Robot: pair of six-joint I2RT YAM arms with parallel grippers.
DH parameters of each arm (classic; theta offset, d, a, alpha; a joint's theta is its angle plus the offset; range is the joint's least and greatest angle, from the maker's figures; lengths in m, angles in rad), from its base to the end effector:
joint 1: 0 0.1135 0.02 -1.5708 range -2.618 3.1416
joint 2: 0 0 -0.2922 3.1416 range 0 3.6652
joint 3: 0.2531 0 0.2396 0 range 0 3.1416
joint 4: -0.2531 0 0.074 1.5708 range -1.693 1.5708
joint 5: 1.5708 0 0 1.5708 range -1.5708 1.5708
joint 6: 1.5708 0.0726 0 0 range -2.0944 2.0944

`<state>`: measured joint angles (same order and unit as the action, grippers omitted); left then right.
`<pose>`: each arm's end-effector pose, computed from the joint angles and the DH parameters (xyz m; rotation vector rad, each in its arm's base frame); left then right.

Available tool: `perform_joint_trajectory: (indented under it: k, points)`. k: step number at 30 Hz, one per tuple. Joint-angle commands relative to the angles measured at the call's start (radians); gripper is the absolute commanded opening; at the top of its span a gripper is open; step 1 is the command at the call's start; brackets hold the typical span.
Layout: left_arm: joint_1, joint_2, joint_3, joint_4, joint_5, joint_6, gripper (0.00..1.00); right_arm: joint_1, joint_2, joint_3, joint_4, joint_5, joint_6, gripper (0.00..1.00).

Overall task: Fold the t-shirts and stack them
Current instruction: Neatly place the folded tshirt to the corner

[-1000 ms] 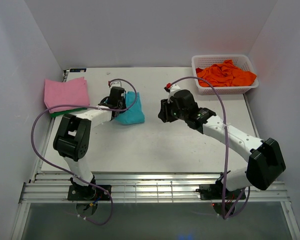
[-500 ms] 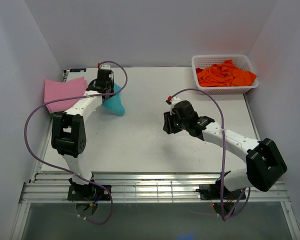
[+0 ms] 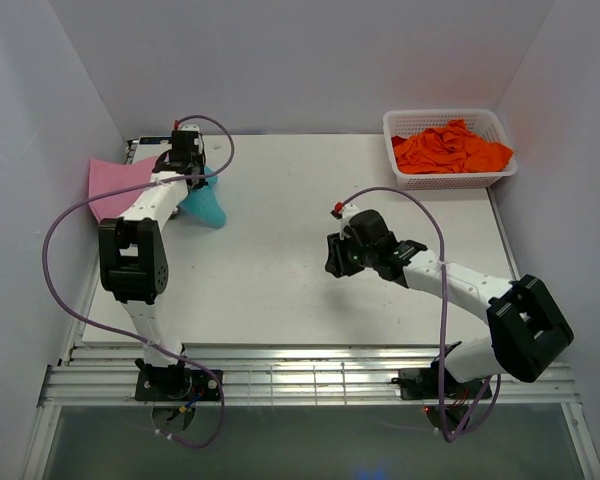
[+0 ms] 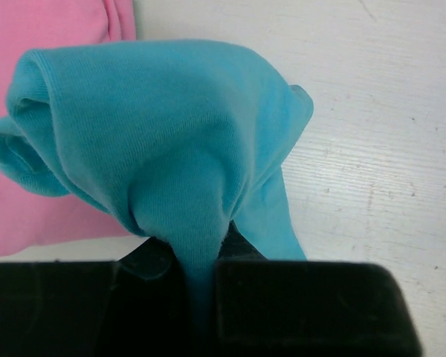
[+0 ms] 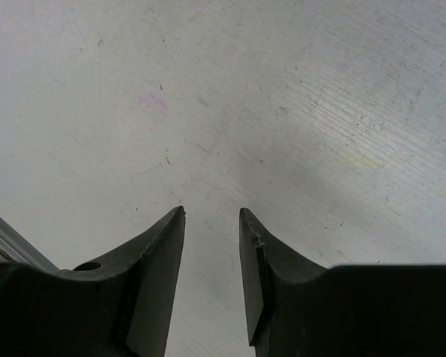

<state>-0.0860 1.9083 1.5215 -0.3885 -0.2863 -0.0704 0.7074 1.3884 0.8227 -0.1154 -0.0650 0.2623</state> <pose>0.4569 -0.0188 0.2567 -0.1222 2.3175 0.2568 0.2316 0.2042 0.2350 -0.5467 2.2531 0.5817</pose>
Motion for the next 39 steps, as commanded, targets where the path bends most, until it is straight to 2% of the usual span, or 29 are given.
perform_joint_trajectory:
  k: [1,13,19,25,33,39]
  points:
    - [0.032,-0.014,0.068,0.010,0.030,0.040,0.00,0.000,0.012,-0.014,0.051,-0.030,0.011,0.42]
    - [0.143,0.095,0.377,-0.096,0.116,0.098,0.00,0.000,0.061,-0.033,0.094,-0.088,0.031,0.41]
    - [0.172,0.110,0.434,-0.104,0.128,0.100,0.00,0.001,0.070,-0.027,0.086,-0.091,0.023,0.41]
    - [0.229,0.135,0.470,-0.107,0.197,0.078,0.00,0.000,0.067,-0.025,0.085,-0.102,0.018,0.41]
    - [0.239,0.175,0.575,-0.116,0.234,0.078,0.00,0.000,0.075,-0.017,0.079,-0.110,0.020,0.41]
    - [0.252,0.198,0.594,-0.121,0.259,0.049,0.00,0.000,0.078,-0.023,0.085,-0.119,0.025,0.41]
